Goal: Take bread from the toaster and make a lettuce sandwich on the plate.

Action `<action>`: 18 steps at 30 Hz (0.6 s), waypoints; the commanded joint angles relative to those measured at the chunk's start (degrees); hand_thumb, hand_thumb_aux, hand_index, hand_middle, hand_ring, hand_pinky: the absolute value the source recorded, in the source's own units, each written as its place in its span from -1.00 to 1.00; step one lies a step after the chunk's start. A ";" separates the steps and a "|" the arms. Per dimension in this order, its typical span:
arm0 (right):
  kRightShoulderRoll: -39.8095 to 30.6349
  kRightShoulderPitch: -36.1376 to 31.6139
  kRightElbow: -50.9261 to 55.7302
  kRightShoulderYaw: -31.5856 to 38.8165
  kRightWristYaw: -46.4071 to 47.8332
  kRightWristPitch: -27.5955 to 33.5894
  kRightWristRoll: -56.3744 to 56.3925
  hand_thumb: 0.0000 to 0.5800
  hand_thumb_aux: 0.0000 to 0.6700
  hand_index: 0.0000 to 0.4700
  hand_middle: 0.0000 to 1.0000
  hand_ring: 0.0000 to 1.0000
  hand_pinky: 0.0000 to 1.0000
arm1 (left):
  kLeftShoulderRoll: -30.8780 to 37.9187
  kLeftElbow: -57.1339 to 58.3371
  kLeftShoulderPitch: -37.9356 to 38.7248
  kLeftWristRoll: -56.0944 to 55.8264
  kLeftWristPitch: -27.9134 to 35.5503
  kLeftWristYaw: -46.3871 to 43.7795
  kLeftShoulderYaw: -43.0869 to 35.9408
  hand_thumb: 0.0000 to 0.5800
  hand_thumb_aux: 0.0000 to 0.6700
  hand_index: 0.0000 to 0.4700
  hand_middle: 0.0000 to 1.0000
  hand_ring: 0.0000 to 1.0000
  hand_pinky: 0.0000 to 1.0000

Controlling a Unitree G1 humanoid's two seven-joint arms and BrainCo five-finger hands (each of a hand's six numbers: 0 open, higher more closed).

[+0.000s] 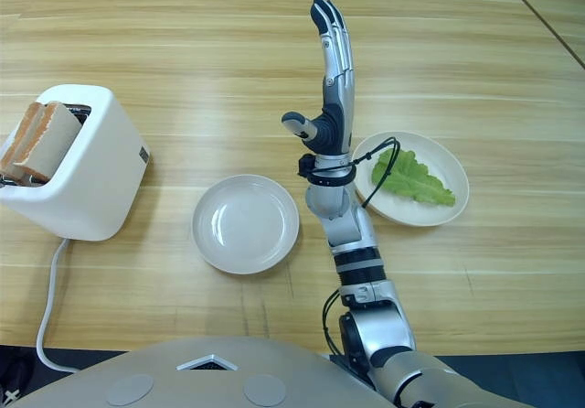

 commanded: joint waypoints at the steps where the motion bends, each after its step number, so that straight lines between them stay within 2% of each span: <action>1: -0.14 -0.29 0.18 -0.21 0.49 0.21 0.58 -1.00 -1.00 -1.00 -1.00 -1.00 -1.00 | 3.31 5.02 -0.63 0.57 0.74 3.28 -3.58 -1.00 -1.00 -1.00 -1.00 -1.00 -1.00; 18: -0.13 -0.26 0.26 0.27 0.42 0.12 -0.04 -1.00 -1.00 -1.00 -1.00 -1.00 -1.00 | 4.11 6.52 -6.35 -3.40 7.37 2.82 -16.42 -1.00 -1.00 -1.00 -1.00 -1.00 -1.00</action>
